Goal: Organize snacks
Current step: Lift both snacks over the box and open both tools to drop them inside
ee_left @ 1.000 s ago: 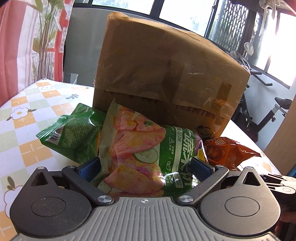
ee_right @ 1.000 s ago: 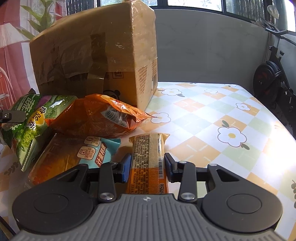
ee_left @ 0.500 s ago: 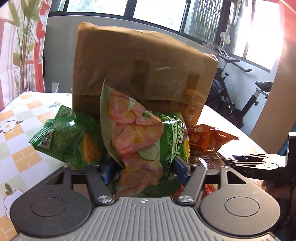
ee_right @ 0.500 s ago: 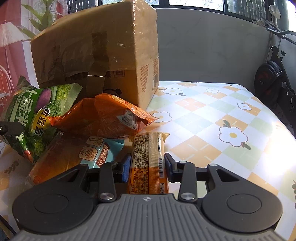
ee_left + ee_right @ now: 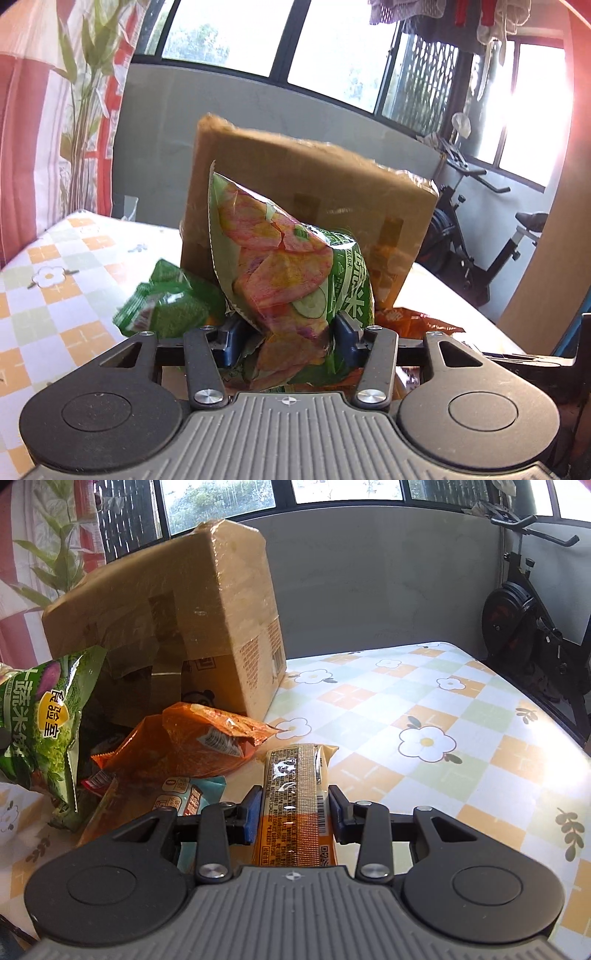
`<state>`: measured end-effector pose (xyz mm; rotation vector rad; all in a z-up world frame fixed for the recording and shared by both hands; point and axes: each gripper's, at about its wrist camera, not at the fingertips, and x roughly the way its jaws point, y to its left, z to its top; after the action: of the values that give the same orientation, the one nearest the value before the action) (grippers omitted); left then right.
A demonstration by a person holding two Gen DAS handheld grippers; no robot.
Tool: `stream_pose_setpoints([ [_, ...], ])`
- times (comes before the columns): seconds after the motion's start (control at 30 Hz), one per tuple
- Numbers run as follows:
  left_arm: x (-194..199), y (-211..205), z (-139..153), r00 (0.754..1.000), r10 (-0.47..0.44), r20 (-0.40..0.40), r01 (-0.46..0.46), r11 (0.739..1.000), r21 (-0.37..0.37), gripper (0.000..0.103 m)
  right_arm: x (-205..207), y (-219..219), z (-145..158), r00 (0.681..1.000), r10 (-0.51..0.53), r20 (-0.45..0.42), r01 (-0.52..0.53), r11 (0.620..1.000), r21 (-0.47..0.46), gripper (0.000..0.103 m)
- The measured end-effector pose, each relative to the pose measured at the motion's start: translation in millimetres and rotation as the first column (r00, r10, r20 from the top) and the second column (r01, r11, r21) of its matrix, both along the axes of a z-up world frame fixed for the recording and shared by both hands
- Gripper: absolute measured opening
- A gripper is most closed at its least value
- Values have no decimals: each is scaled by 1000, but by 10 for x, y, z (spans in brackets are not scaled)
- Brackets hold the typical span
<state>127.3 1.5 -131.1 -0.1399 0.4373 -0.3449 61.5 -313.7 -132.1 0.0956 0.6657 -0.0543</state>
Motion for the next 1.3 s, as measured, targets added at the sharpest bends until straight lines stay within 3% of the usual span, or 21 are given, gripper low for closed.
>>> stream_pose_setpoints([
  [0.27,-19,122,347,993,67,102,-66,998,-9,53,-32,6,359,996,12,85,-12,1000,-1,39],
  [0.57,40,148,727,974,101,203,-104,995,5,53,138,183,881,976,99,193,-98,995,-13,39],
  [0.9,444,-62,1259,955,95,281,-107,994,29,53,993,483,1498,930,227,289,-224,974,-45,39],
  [1.13,1040,-142,1491,950,137,280,-155,987,41,53,1701,691,1584,922,261,284,-248,965,-83,39],
  [1.3,1422,-194,1506,958,147,244,-176,979,102,53,2017,814,1565,923,279,263,-256,959,-121,38],
])
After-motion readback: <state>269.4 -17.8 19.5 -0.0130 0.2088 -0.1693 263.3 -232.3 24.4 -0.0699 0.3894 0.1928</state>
